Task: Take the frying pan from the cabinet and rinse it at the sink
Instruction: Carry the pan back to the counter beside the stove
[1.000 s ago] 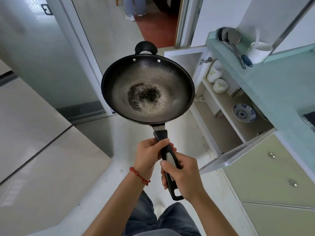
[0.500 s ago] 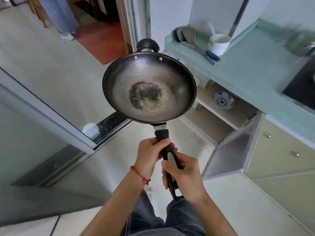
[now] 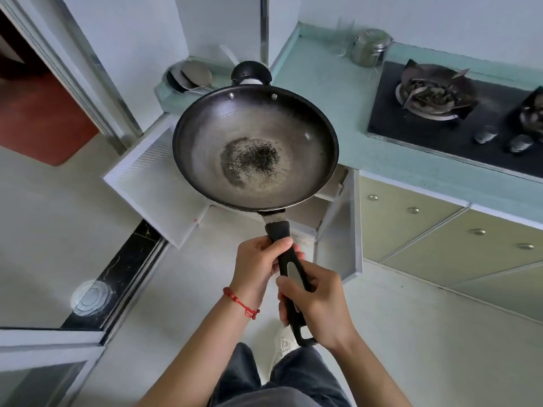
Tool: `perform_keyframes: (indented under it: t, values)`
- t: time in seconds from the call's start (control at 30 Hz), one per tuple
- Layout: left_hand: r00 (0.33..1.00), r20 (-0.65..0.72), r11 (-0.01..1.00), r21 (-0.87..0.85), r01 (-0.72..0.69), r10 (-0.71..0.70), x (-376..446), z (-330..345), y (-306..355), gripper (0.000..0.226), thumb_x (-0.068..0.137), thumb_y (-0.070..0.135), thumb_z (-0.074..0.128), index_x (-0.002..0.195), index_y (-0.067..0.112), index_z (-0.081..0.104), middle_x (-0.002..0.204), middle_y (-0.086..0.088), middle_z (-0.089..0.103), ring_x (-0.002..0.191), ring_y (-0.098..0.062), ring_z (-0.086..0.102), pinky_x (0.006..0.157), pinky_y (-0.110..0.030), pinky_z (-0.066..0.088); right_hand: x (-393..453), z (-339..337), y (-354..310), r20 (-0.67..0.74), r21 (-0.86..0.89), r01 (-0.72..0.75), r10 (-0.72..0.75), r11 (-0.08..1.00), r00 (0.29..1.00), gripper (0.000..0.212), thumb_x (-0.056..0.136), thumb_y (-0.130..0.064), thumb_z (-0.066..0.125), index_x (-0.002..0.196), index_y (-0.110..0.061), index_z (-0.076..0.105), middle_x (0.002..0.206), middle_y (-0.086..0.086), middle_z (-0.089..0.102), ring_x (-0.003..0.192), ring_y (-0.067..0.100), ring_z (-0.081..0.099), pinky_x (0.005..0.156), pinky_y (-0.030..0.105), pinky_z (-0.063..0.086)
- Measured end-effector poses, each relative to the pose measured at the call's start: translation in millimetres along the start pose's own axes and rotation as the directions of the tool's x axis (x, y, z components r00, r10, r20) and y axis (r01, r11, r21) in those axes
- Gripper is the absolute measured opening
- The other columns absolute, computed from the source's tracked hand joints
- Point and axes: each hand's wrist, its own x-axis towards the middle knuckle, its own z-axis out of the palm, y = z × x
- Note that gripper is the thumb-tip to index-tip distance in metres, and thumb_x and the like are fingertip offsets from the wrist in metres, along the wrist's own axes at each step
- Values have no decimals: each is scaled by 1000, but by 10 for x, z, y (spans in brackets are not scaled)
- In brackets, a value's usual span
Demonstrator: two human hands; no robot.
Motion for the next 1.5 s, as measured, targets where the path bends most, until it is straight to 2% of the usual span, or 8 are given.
perform_keyframes:
  t: [0.2, 0.33, 0.5, 0.63, 0.73, 1.1, 1.37, 1.5]
  values:
    - [995, 100, 1000, 14, -5, 4, 389, 510, 110, 14, 82, 3, 58, 72, -7, 63, 59, -12, 66, 56, -22, 67, 55, -27, 54, 323, -416, -163, -79, 28, 22, -20, 999, 997, 24, 81, -7, 60, 67, 10, 50, 50, 17, 52, 35, 23, 49, 39, 28, 44]
    - [991, 136, 999, 39, 6, -11, 640, 752, 172, 14, 82, 4, 58, 72, -5, 63, 59, -10, 68, 57, -22, 68, 57, -28, 54, 522, -619, -268, -113, 19, 29, -27, 999, 993, 23, 76, -14, 59, 65, 5, 53, 50, 18, 52, 34, 22, 49, 39, 28, 44]
    - [986, 160, 998, 44, 37, -43, 998, 938, 306, 13, 83, 3, 57, 74, -5, 63, 59, -10, 67, 55, -21, 68, 54, -26, 54, 881, -767, -346, -154, 7, 28, -26, 1000, 988, 20, 84, -6, 60, 67, 2, 53, 51, 17, 52, 37, 25, 50, 39, 29, 45]
    - [979, 189, 996, 58, 69, -79, 1427, 1002, 444, 13, 82, 4, 58, 73, -3, 63, 61, -11, 67, 59, -23, 68, 59, -29, 55, 1291, -803, -410, -196, -9, 23, -24, 1000, 980, 21, 84, -8, 61, 66, 1, 54, 50, 16, 54, 39, 28, 51, 40, 33, 47]
    - [970, 227, 994, 76, 76, -92, 1773, 1040, 606, 13, 83, 3, 57, 73, -4, 63, 60, -10, 67, 58, -22, 68, 56, -27, 54, 1645, -786, -469, -237, -4, 21, -21, 1000, 971, 22, 84, -7, 61, 69, 6, 53, 51, 17, 54, 40, 29, 51, 41, 35, 46]
    - [923, 333, 977, 156, 146, -191, 3017, 1084, 1245, 12, 82, 0, 56, 73, -5, 61, 57, -8, 67, 56, -21, 68, 56, -27, 55, 2906, -587, -694, -383, 40, -16, 30, 999, 923, 20, 82, -1, 58, 64, -5, 55, 46, 13, 55, 38, 26, 49, 43, 33, 44]
    - [911, 340, 966, 186, 181, -236, 3466, 1283, 1269, 14, 82, 2, 57, 71, -6, 62, 58, -9, 68, 58, -22, 68, 60, -27, 56, 3338, -784, -697, -414, 54, -68, 85, 996, 906, 16, 82, -1, 58, 67, -1, 56, 44, 8, 55, 37, 24, 49, 41, 30, 45]
    - [916, 311, 964, 158, 213, -253, 3626, 1450, 1223, 15, 83, 0, 55, 72, -8, 61, 55, -9, 67, 54, -20, 67, 54, -25, 54, 3504, -973, -658, -395, 70, -96, 116, 993, 911, 17, 82, -2, 58, 65, -4, 55, 43, 6, 55, 38, 24, 50, 43, 32, 47]
